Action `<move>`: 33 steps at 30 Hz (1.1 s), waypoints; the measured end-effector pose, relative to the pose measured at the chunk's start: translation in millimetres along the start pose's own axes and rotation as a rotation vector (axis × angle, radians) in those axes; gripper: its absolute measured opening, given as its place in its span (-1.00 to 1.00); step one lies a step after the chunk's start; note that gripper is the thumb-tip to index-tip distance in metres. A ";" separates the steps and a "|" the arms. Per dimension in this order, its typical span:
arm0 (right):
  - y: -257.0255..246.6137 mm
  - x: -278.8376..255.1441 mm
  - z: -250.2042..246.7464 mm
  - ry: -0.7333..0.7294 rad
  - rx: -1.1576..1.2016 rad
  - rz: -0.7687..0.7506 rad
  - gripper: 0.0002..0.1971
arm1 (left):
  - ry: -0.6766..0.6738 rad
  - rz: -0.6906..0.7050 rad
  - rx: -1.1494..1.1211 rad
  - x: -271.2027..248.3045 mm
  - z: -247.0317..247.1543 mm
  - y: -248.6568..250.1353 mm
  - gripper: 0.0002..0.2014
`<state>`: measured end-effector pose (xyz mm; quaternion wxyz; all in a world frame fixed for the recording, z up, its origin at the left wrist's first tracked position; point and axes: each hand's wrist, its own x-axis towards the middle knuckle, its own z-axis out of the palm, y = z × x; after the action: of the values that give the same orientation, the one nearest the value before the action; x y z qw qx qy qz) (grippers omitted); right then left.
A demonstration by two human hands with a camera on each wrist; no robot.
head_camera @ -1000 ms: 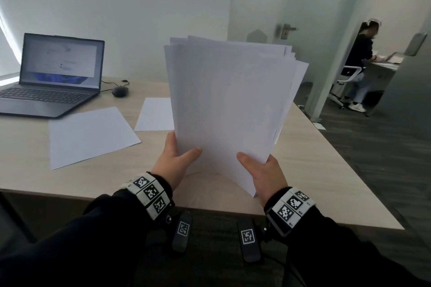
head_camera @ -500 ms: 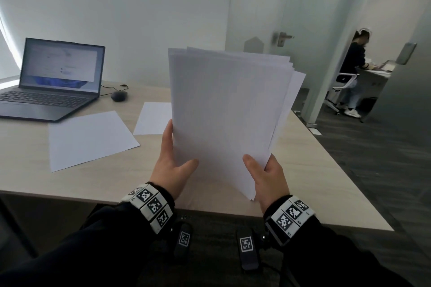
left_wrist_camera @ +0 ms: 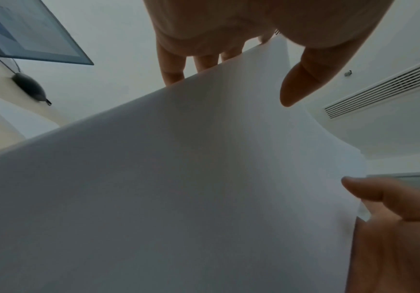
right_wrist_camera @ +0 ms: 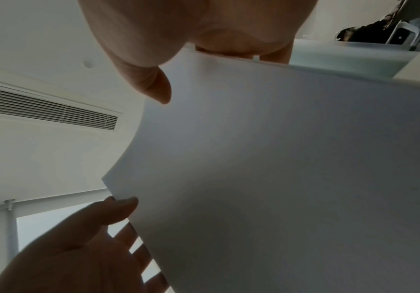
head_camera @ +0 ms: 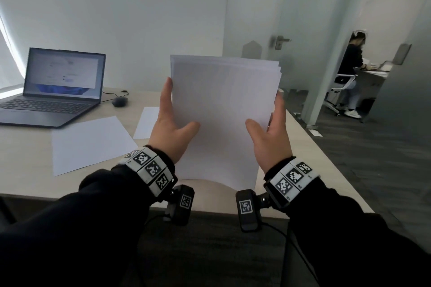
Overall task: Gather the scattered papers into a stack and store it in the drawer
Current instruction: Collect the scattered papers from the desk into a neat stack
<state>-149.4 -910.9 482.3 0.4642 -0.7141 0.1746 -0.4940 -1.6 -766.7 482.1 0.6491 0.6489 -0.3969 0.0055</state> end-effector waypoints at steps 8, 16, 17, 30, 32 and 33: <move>57.6 -49.7 -8.9 -0.130 -0.153 0.321 -0.89 | -0.135 -0.285 -0.018 -54.4 -3.8 -58.7 -0.26; 64.0 -55.9 -4.9 -0.180 -0.095 0.338 -0.77 | -0.183 -0.328 0.139 -68.5 -27.2 -80.6 -0.78; 64.3 -55.5 -2.5 -0.191 -0.083 0.355 -0.76 | -0.193 -0.338 0.162 -68.5 -32.5 -80.1 -0.81; 73.8 -49.5 67.3 -0.193 -0.018 0.507 -0.72 | -0.142 -0.528 1.114 -43.4 -189.1 -148.5 -0.17; 77.8 -48.4 71.8 -0.181 -0.035 0.512 -0.73 | -0.178 -0.561 1.143 -42.0 -206.2 -153.8 -0.15; 80.0 -47.4 72.3 -0.177 -0.042 0.516 -0.73 | -0.190 -0.561 1.163 -42.6 -211.6 -154.9 -0.14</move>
<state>-91.3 -882.5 383.9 0.5733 -0.6958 0.3198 -0.2912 157.6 -590.3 363.3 0.1310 0.9709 -0.2004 -0.0077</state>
